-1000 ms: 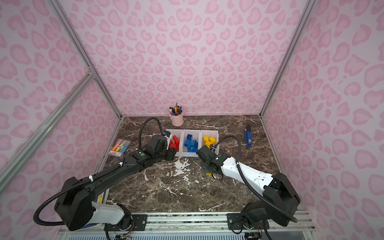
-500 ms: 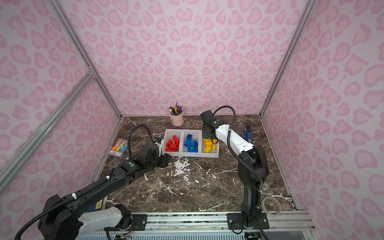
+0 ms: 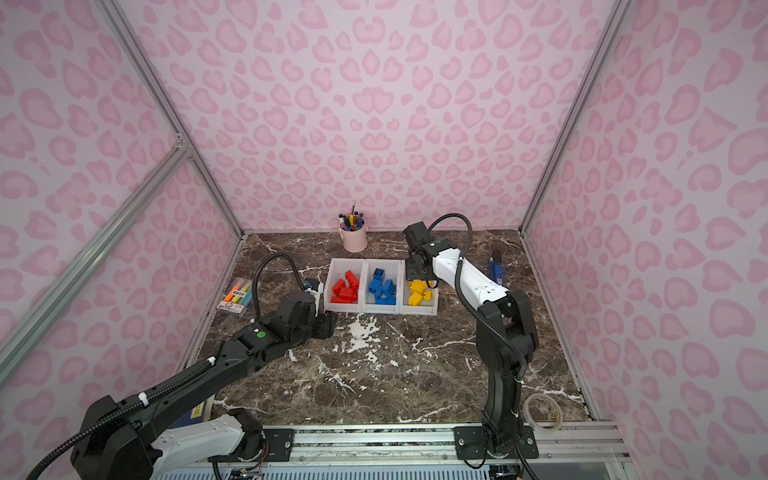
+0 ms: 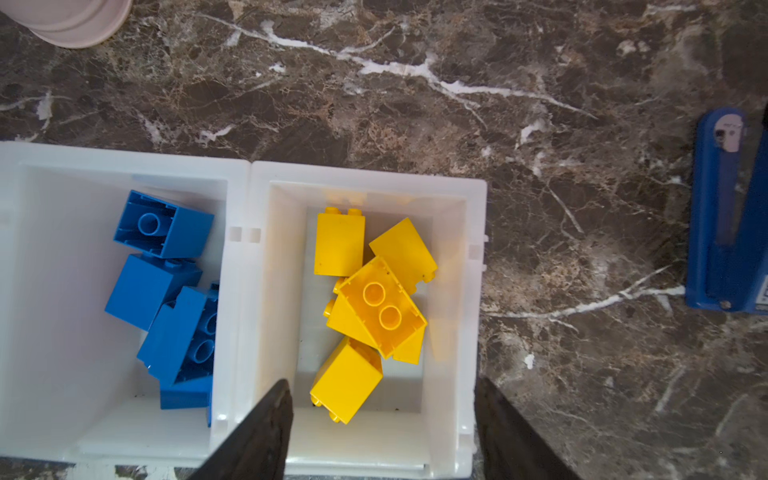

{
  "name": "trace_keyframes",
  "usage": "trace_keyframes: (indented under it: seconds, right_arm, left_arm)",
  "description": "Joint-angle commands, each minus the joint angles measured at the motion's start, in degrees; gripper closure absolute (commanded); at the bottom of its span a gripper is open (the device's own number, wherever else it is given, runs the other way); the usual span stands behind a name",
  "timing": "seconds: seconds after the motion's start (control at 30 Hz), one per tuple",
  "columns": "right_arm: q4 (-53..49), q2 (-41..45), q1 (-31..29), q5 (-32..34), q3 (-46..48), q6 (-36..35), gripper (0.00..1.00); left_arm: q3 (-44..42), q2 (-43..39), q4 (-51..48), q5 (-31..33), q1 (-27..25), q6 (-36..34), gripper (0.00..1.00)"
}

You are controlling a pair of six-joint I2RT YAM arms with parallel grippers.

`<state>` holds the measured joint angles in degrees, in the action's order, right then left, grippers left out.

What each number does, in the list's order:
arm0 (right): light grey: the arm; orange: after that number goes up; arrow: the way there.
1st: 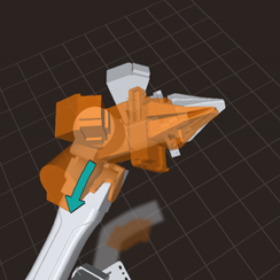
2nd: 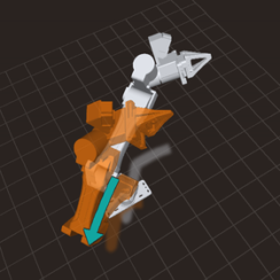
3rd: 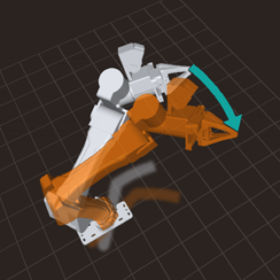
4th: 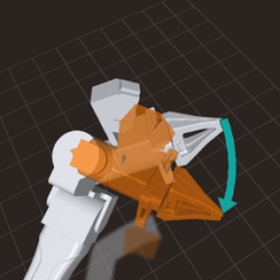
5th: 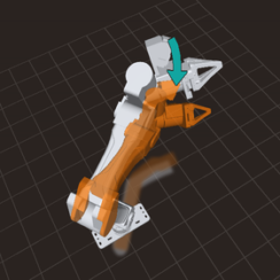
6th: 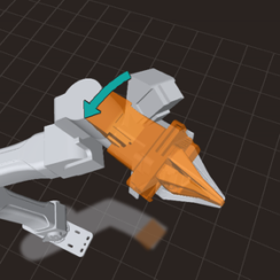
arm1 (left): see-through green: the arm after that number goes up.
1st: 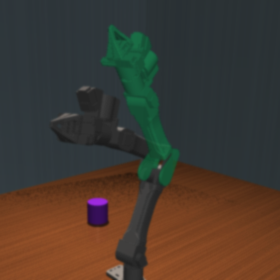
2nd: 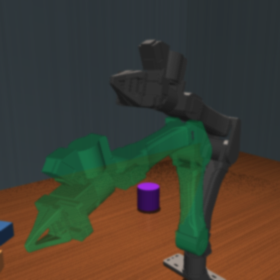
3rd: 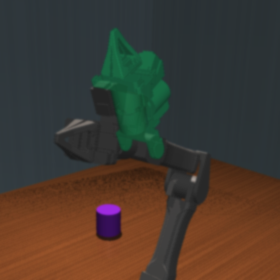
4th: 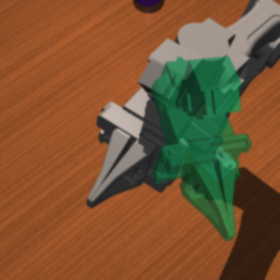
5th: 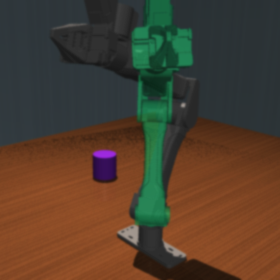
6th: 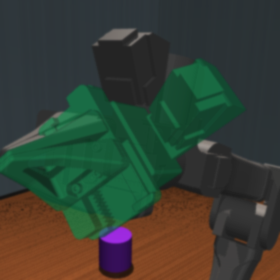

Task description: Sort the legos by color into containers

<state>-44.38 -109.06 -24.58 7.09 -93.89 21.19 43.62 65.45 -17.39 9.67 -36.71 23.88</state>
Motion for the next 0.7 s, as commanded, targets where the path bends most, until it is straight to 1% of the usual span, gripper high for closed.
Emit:
trace_keyframes:
  seconds: [0.0,0.2,0.37,0.43,0.53,0.67]
  right_arm:
    - [0.2,0.8,0.1,0.6,0.7,-0.3,0.30]
    - [0.5,2.5,0.2,0.3,1.6,-0.1,0.30]
    - [1.8,6.0,0.2,1.1,3.8,-0.8,0.30]
    - [4.1,8.2,0.5,1.2,6.4,-0.9,0.30]
    - [7.1,11.4,1.5,1.6,11.3,-0.9,0.31]
    - [10.3,15.7,3.8,2.0,16.9,-1.7,0.31]
  left_arm:
    - [-0.2,-0.4,0.3,1.1,0.1,0.2,0.37]
    - [-0.3,-1.2,0.1,2.4,0.1,0.2,0.37]
    - [-0.2,-2.9,-0.3,6.1,0.1,0.0,0.36]
    - [-0.3,-4.3,-0.5,8.2,0.1,-0.2,0.35]
    - [-1.3,-7.1,-0.1,12.9,0.2,-0.5,0.33]
    - [-3.9,-11.3,2.2,20.2,0.9,-0.4,0.25]
